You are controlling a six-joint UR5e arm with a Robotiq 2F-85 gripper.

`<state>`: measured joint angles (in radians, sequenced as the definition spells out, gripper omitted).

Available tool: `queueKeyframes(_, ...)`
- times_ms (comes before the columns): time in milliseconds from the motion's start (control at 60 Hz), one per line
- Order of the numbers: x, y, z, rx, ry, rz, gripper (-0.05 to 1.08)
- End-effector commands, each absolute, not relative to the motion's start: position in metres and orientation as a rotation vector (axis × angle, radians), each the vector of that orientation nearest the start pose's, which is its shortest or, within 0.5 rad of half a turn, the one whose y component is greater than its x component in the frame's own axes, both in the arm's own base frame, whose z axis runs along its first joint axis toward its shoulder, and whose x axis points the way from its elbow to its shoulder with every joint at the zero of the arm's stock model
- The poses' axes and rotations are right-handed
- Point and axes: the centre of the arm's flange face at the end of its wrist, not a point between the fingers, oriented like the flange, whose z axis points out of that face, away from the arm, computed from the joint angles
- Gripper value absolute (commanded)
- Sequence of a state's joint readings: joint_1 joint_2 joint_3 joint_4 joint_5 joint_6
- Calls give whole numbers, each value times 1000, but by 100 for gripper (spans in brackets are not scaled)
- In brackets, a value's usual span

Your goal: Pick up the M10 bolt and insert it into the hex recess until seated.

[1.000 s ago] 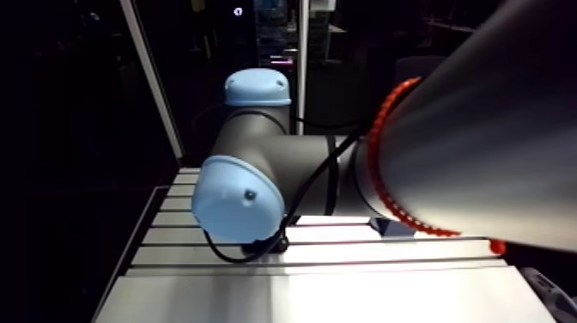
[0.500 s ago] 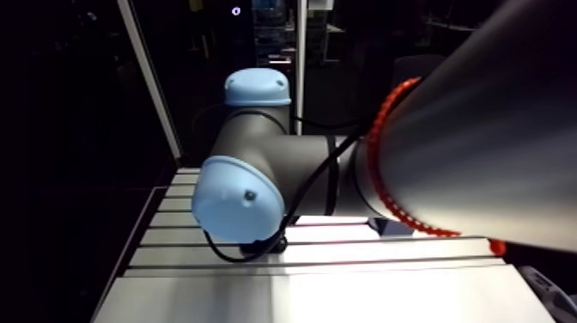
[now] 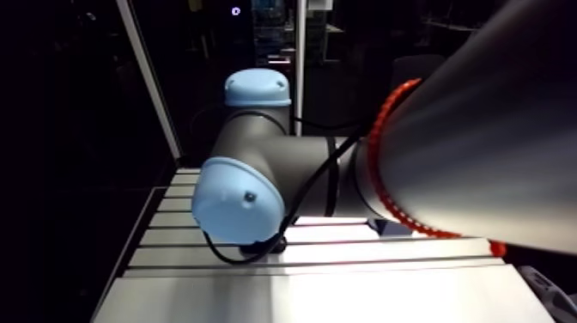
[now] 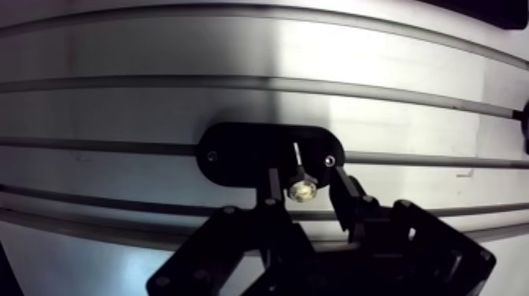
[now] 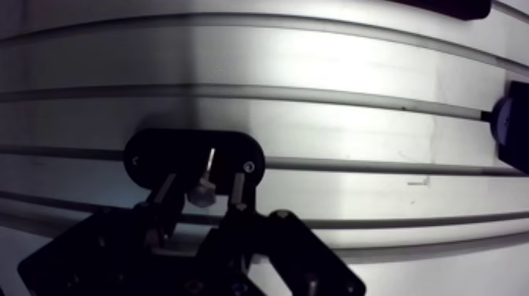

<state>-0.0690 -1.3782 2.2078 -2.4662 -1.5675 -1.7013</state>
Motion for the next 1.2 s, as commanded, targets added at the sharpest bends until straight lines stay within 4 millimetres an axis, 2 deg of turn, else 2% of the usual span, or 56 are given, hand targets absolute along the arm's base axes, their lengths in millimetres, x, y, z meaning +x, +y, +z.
queueKeyframes(17,-460,-102,198,-98,3210,-7,55)
queueKeyframes(717,-459,-103,199,-103,3215,-6,56)
queueKeyframes(1200,-459,-103,201,-103,3218,-3,61)
